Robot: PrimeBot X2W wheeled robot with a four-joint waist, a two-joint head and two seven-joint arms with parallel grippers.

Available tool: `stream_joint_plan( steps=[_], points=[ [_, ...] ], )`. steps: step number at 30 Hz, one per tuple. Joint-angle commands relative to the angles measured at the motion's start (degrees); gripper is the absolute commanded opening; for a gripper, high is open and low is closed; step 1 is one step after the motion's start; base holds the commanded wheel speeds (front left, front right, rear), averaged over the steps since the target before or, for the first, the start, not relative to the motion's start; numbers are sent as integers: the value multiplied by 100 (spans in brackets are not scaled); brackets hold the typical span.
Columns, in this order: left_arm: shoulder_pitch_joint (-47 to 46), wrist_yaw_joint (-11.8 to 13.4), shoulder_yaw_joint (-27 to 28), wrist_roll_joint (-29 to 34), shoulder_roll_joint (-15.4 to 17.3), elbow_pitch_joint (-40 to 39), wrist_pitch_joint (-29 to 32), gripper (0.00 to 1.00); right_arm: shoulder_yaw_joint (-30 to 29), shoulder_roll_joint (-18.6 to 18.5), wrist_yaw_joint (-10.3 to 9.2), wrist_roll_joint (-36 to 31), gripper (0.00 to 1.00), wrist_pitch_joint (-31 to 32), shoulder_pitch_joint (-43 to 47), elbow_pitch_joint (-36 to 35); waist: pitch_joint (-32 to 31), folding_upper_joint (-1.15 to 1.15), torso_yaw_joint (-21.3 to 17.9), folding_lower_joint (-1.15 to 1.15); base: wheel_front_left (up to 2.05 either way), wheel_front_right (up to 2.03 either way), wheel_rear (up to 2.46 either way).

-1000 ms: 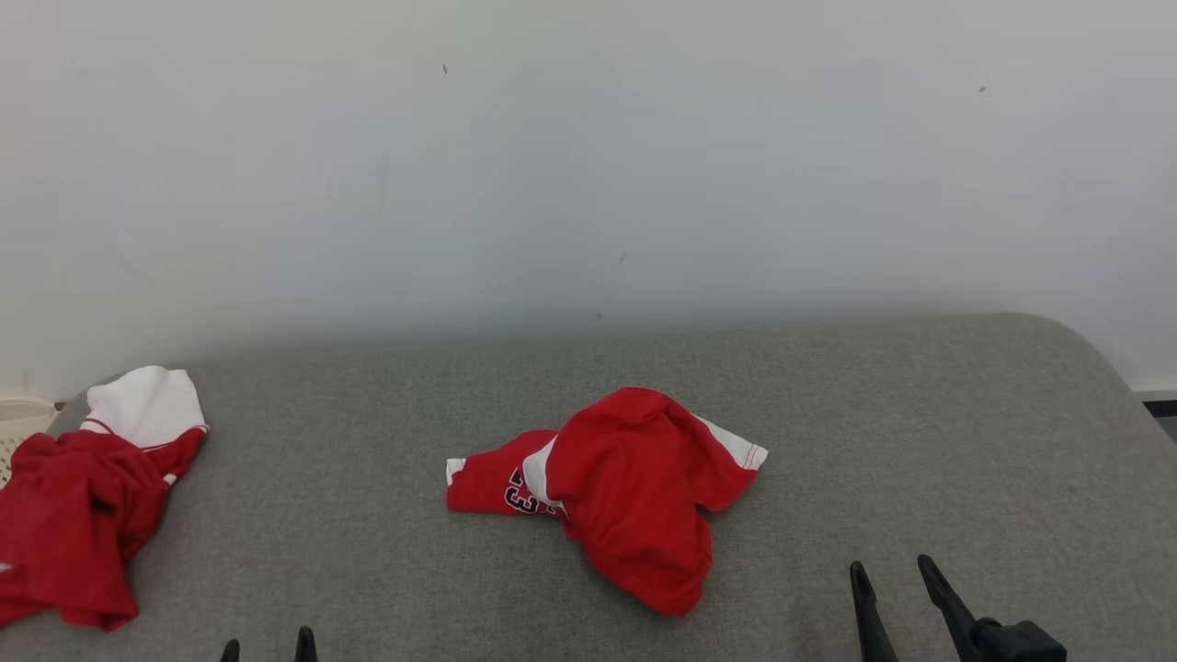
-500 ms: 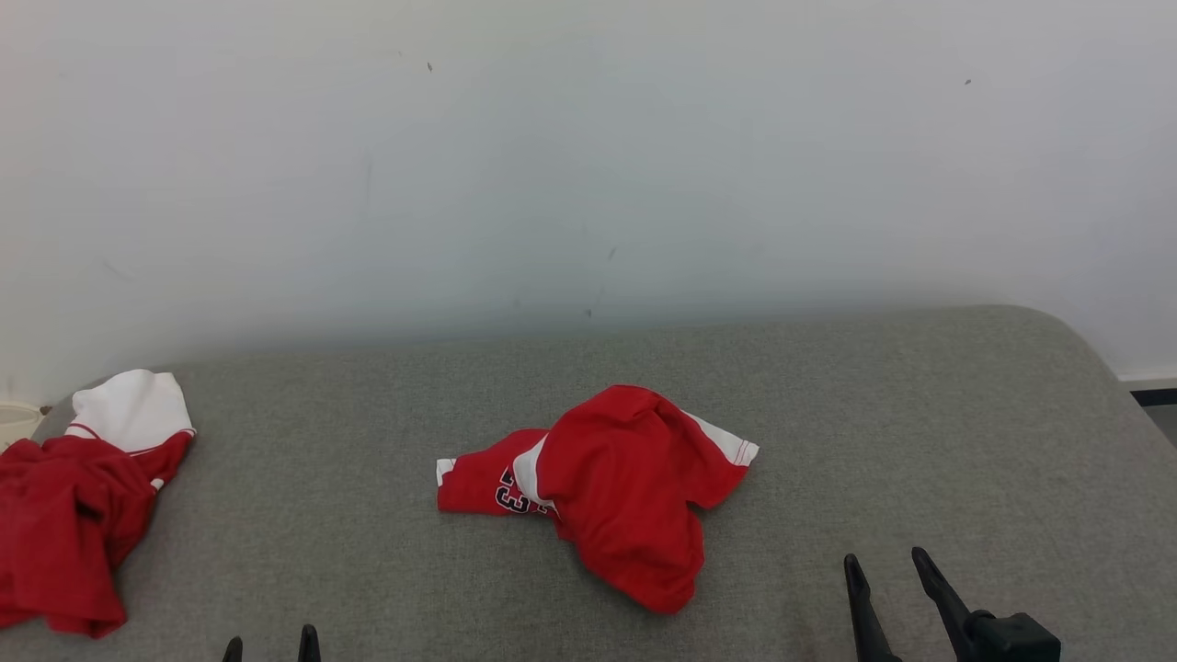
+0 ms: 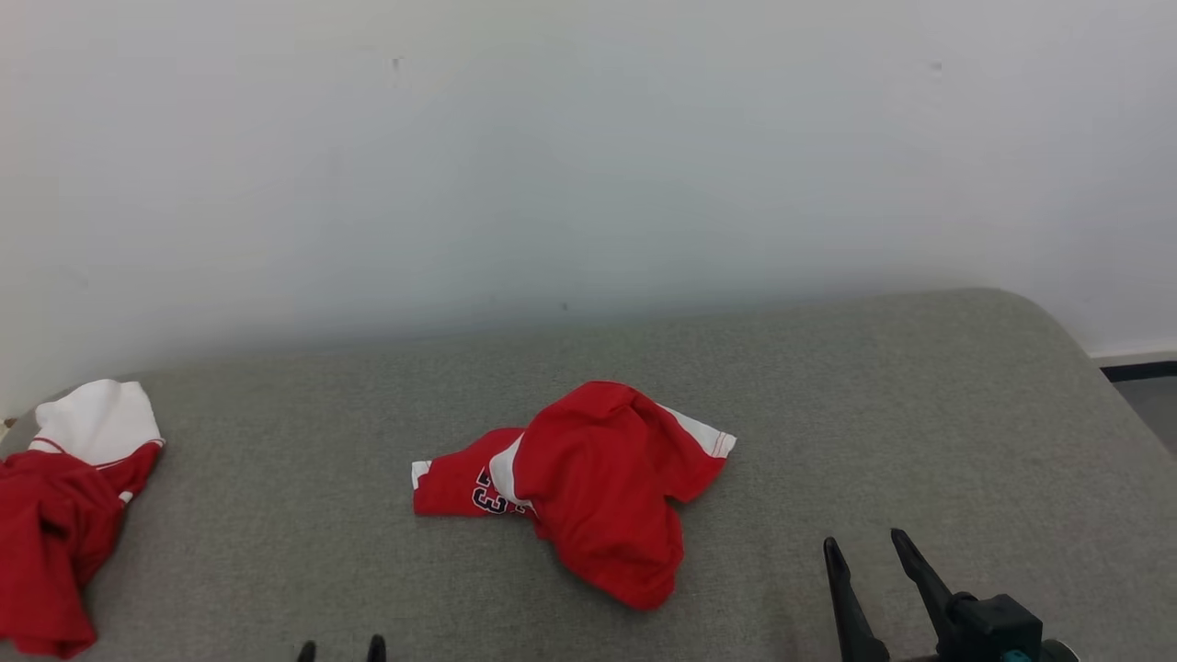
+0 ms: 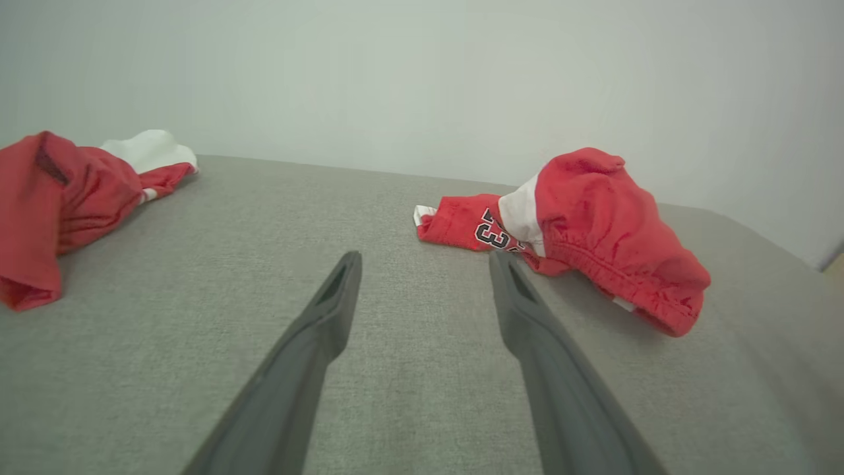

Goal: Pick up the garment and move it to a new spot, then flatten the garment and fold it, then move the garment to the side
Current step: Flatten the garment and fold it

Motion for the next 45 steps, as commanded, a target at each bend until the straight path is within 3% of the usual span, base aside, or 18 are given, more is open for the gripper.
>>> stream_joint_plan(
  steps=[1,8,15,18,27,31,32,34,35,36,45],
  points=[
    [-225,-64,-147,-127,-40,114,174,100,57,-2,-12,19,100,25,-65,-55,110,0,-271,0,0,0,0],
    [-819,-108,-535,-456,-138,740,605,100,230,-3,-12,-29,100,82,-120,-156,322,0,-911,0,0,0,0],
    [-1420,14,-873,-799,-192,1515,965,100,260,-2,-12,-124,100,129,-202,-252,573,0,-1630,0,0,0,0],
    [-1662,180,-965,-940,-193,1899,1162,100,275,-2,-12,-143,100,122,-218,-287,674,0,-1844,0,0,0,0],
    [-2109,291,-1263,-1817,-193,2370,1113,100,257,0,-12,-144,100,91,-200,-318,830,0,-2129,0,0,0,0],
    [-2200,316,-1383,-1931,-195,2490,1032,100,278,-1,-12,-119,100,86,-212,-298,821,0,-2133,0,0,0,0],
    [-2226,314,-1407,-1960,-194,2515,1016,93,283,-1,-12,-109,100,83,-216,-293,814,0,-2129,0,0,0,0],
    [-2298,255,-1444,-2104,-194,2517,937,33,294,-1,-12,-97,100,78,-223,-282,800,0,-2114,0,0,0,0],
    [-2338,248,-1484,-2082,-196,2518,880,12,293,-1,-12,-99,100,76,-225,-274,793,0,-2104,0,0,0,0],
    [-2375,235,-1515,-2072,-200,2517,798,0,292,-2,-12,-104,100,74,-225,-266,786,0,-2093,0,0,0,0],
    [-2818,204,-1674,-1811,-196,2343,210,0,265,-1,-12,-164,100,106,-200,-248,668,0,-1922,0,0,0,0]
  ],
)
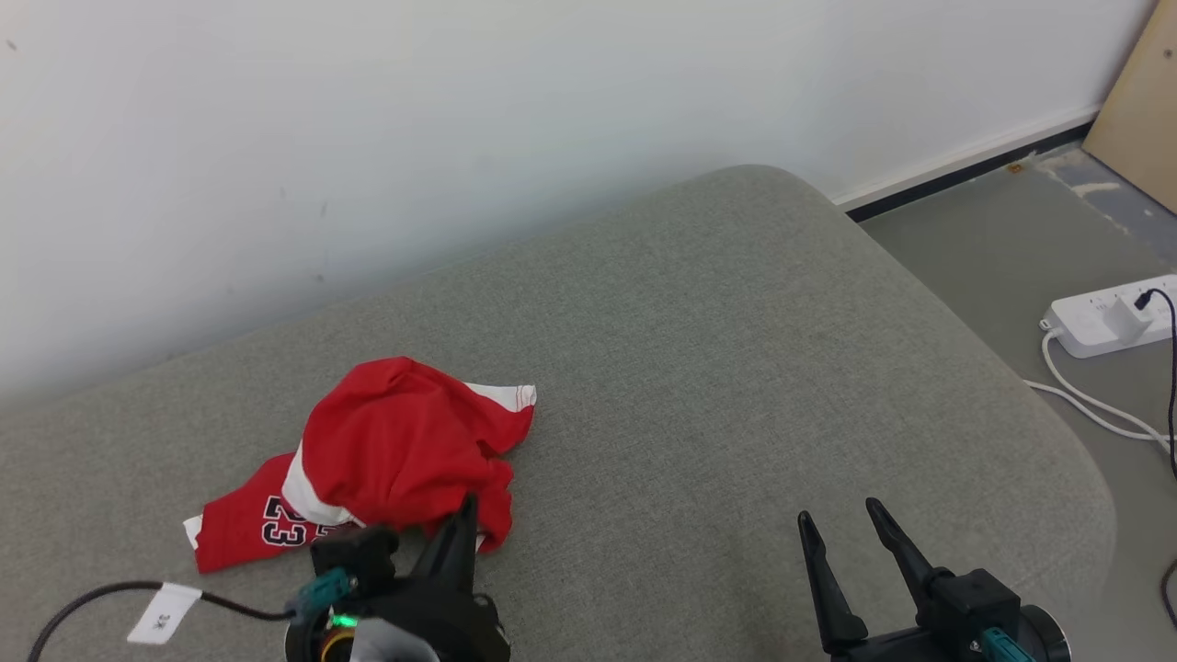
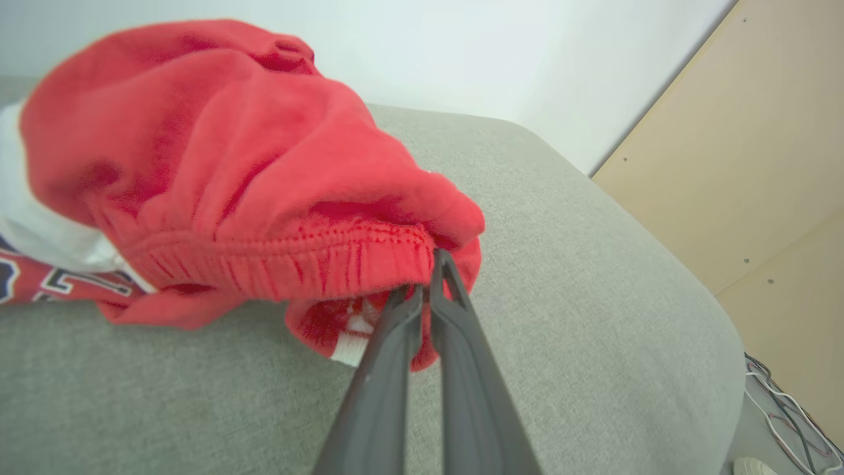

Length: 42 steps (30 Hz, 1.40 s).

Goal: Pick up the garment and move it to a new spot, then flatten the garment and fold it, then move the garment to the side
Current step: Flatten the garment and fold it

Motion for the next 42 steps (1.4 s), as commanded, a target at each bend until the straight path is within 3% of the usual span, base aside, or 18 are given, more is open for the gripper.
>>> stream_joint_plan(
  steps=[1,12,18,23,30,38,39,40,42],
  points=[
    [-252,-62,-52,86,6,-146,-56,0,-3,0,-12,-25,100,10,18,2,-49,-1,85,0,0,0,0],
    [-1954,-183,-704,166,8,-1376,207,0,-43,0,-12,23,100,20,83,-35,-183,-1,403,0,0,0,0],
    [-2556,130,-844,23,16,-1790,368,0,-30,-1,-12,56,100,20,101,-61,-233,-1,514,0,0,0,0],
    [-1921,424,-588,-130,424,-1512,524,0,-27,0,-12,91,100,15,124,-88,-231,-1,592,0,0,0,0],
    [-363,879,-122,-648,1128,-853,1071,0,-99,0,-12,33,100,51,189,-154,-213,-1,749,0,0,0,0],
    [294,1198,205,-908,1259,-682,965,0,-77,-1,-12,2,100,129,207,-239,-221,-1,1009,0,0,0,0],
    [287,1284,241,-866,1258,-654,887,56,-69,-1,-12,0,100,134,207,-245,-226,-1,1030,0,0,0,0],
    [266,1352,268,-818,1253,-626,794,100,-65,-1,-12,1,100,137,208,-255,-229,-1,1052,0,0,0,0],
    [235,1391,217,-718,1232,-592,669,100,-55,0,-12,0,100,171,215,-265,-240,-1,1095,0,0,0,0]
  ],
)
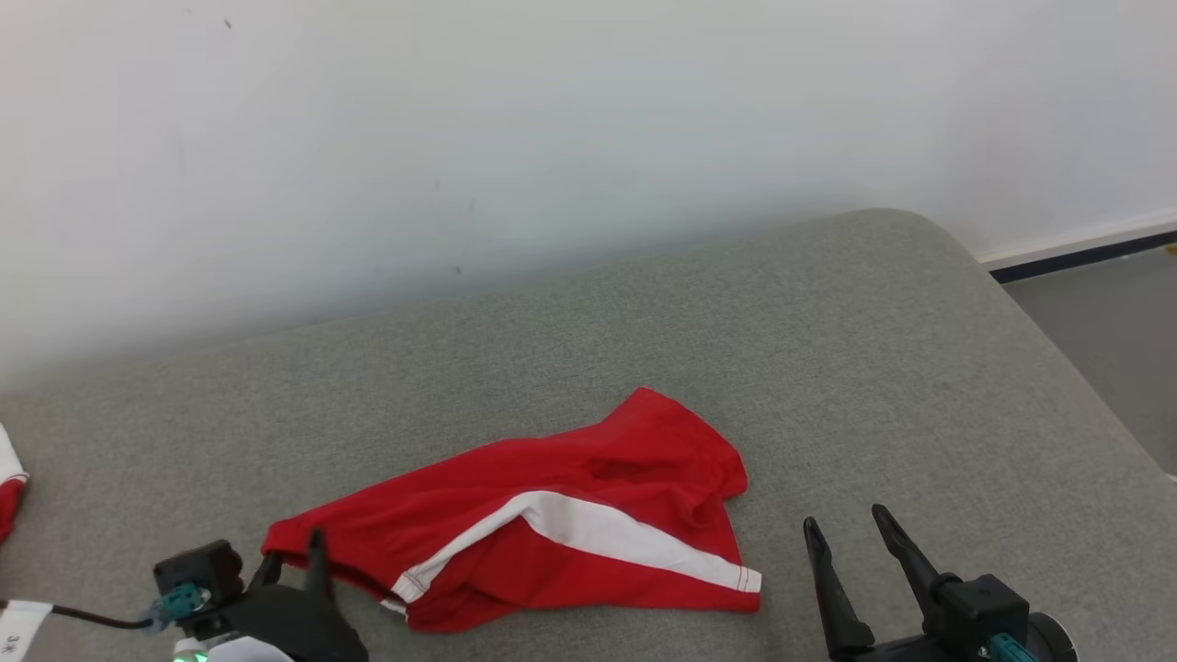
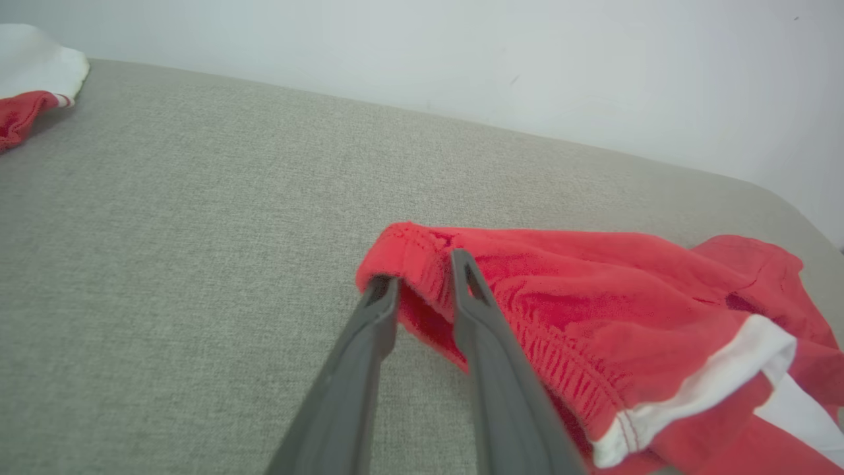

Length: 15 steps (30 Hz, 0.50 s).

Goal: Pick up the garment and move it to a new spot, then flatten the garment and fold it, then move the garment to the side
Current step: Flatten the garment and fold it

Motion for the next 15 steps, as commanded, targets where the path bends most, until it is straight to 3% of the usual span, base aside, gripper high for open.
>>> stream_joint_plan(
  steps=[1,4,12,15],
  points=[
    [12,-7,-53,43,-50,19,-54,100,0,-2,-12,-33,100,35,59,-20,-24,0,71,0,0,0,0],
    [118,-42,-101,-5,-85,-28,-12,100,-11,-1,-12,-27,100,87,77,-43,-52,0,146,0,0,0,0],
    [719,236,-131,-141,-50,-610,277,100,-52,-2,-12,-47,100,245,181,-147,-128,0,359,0,0,0,0],
    [940,151,-209,-145,-31,-1008,282,100,-65,-3,-12,-61,100,335,221,-181,-148,0,432,0,0,0,0]
  ],
)
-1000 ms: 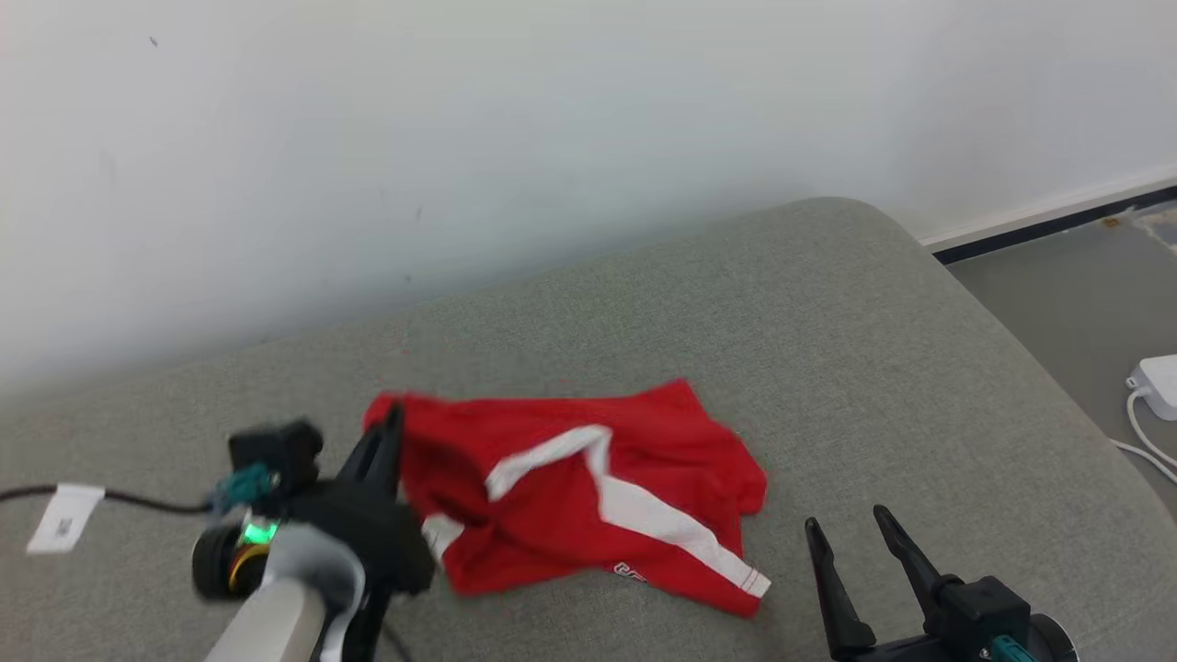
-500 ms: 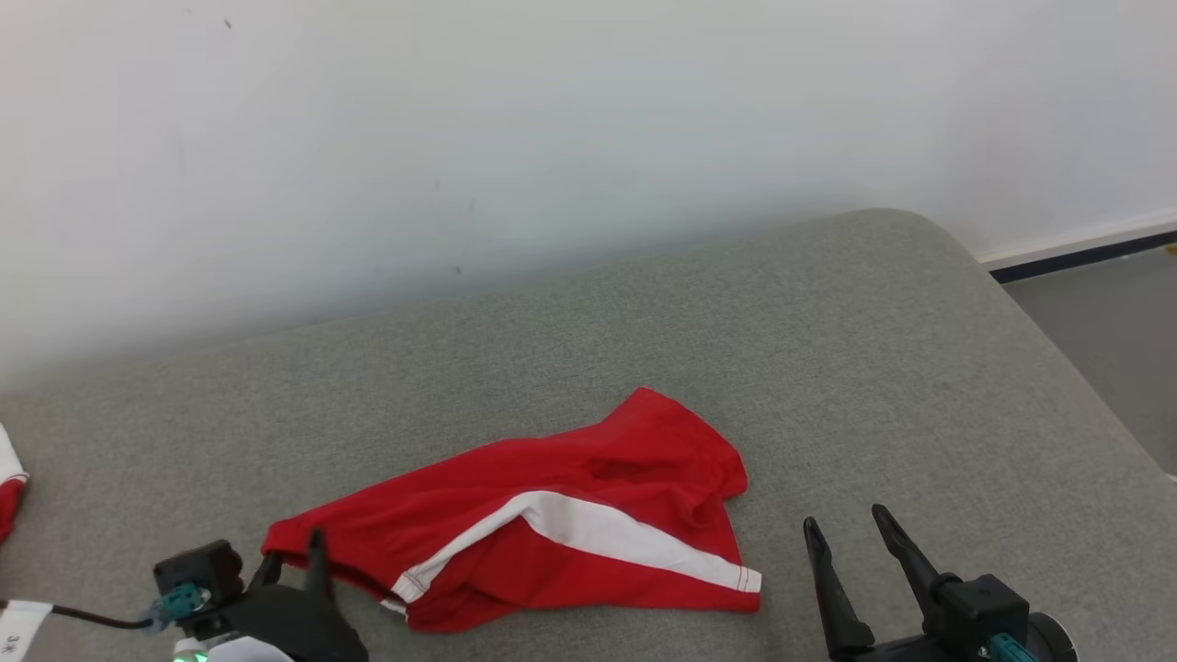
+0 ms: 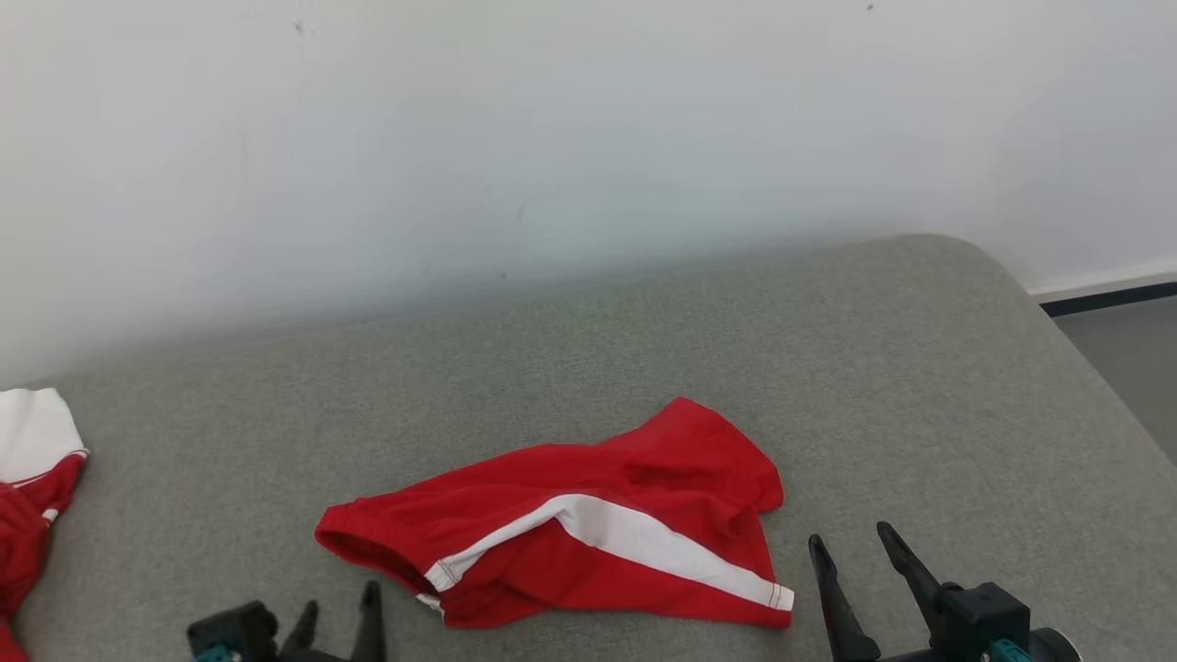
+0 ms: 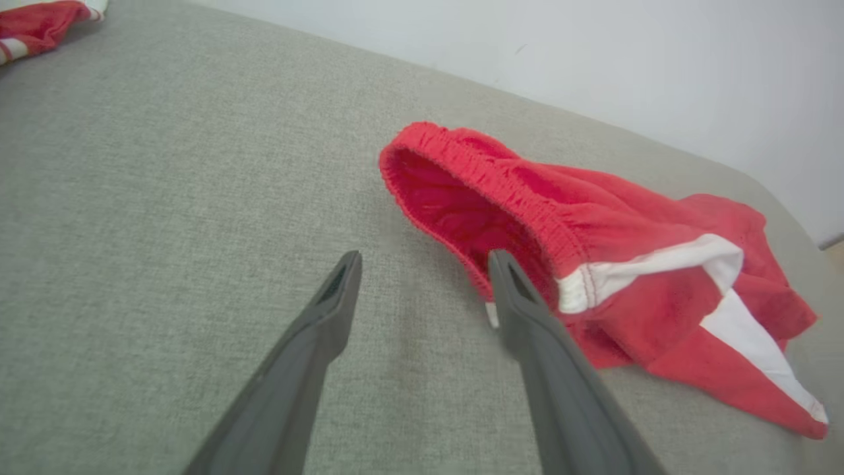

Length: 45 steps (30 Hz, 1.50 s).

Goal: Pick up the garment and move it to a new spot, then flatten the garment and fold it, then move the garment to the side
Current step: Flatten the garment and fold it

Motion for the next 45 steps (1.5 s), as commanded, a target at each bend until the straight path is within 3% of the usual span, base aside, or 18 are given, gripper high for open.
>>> stream_joint_plan(
  steps=[1,6,14,22,31,32,33,35,40,42,45],
  points=[
    [117,-70,-89,-5,-13,-122,17,100,-39,-7,-12,-16,100,53,66,-8,-26,0,67,0,0,0,0],
    [191,-145,-303,14,-125,-280,81,100,-315,-7,-12,-47,100,608,150,234,-26,0,123,0,0,0,0],
    [-356,-399,-615,76,-318,173,291,100,-321,-5,-12,107,100,1126,99,356,12,0,92,0,0,0,0],
    [-659,-483,-644,-58,-477,715,345,100,-207,-5,-12,126,100,1065,-182,792,57,0,-12,0,0,0,0],
    [-970,-683,-594,-80,-531,1097,133,100,-104,-4,-12,206,100,739,-813,2094,142,0,-18,0,0,0,0],
    [-992,-703,-605,-83,-534,1145,146,64,-87,-4,-12,228,100,703,-880,2228,148,0,-24,0,0,0,0],
    [-1014,-729,-610,-102,-539,1182,169,36,-73,-5,-12,251,100,676,-937,2353,153,0,-27,0,0,0,0],
    [-1048,-763,-622,-127,-548,1236,188,17,-46,-6,-12,279,100,600,-1041,2568,159,0,-29,0,0,0,0],
    [-992,-825,-664,-166,-555,1307,234,17,-15,-6,-12,354,100,454,-1225,2913,166,0,-13,0,0,0,0],
    [-982,-843,-679,-184,-550,1327,249,3,30,-5,-12,419,100,409,-1335,3080,173,0,6,0,0,0,0],
    [-1009,-882,-697,-186,-530,1350,261,0,168,-4,-12,536,100,344,-1530,3324,189,0,42,0,0,0,0]
  ],
)
